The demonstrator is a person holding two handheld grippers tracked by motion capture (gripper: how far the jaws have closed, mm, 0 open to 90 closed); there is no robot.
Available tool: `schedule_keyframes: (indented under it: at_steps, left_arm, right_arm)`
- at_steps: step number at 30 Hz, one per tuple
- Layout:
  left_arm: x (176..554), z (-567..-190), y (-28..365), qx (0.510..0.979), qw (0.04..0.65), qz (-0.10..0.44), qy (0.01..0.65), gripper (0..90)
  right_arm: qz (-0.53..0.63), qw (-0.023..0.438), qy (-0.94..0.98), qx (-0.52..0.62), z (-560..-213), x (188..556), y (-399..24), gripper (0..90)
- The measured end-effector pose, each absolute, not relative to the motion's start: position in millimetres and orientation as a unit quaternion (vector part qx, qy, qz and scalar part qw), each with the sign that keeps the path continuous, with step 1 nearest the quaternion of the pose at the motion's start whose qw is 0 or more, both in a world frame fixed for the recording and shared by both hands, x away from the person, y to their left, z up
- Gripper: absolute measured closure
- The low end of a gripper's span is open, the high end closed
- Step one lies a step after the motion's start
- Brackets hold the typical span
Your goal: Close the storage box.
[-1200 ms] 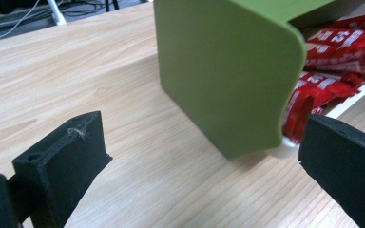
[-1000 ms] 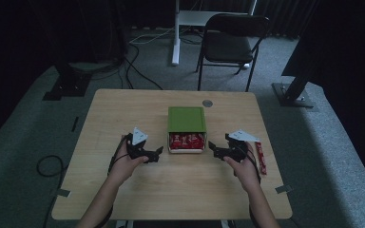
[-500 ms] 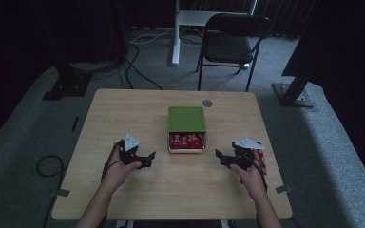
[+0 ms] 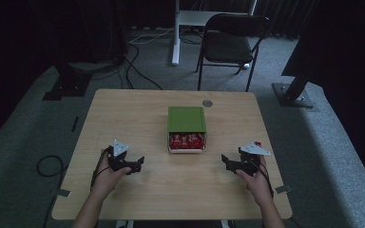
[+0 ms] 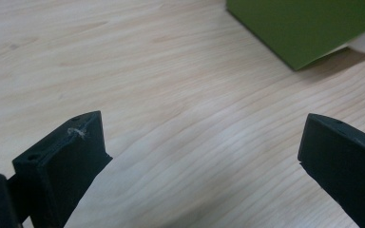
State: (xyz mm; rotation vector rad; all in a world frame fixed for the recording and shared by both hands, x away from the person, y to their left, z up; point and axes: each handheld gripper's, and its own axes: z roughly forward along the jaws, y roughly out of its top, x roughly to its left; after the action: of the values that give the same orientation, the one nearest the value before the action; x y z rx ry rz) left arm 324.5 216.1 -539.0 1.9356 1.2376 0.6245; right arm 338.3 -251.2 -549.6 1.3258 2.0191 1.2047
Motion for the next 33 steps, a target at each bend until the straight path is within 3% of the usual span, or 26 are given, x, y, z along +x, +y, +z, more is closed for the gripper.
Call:
schedule_keyframes:
  at_steps: [33]
  left_arm:
    - [281.9,-561.3,288.9,0.687,0.298,0.276,0.602,2.9]
  right_arm:
    - [0.388,0.221,0.726,0.523,-573.4,314.8,-275.7,14.0]
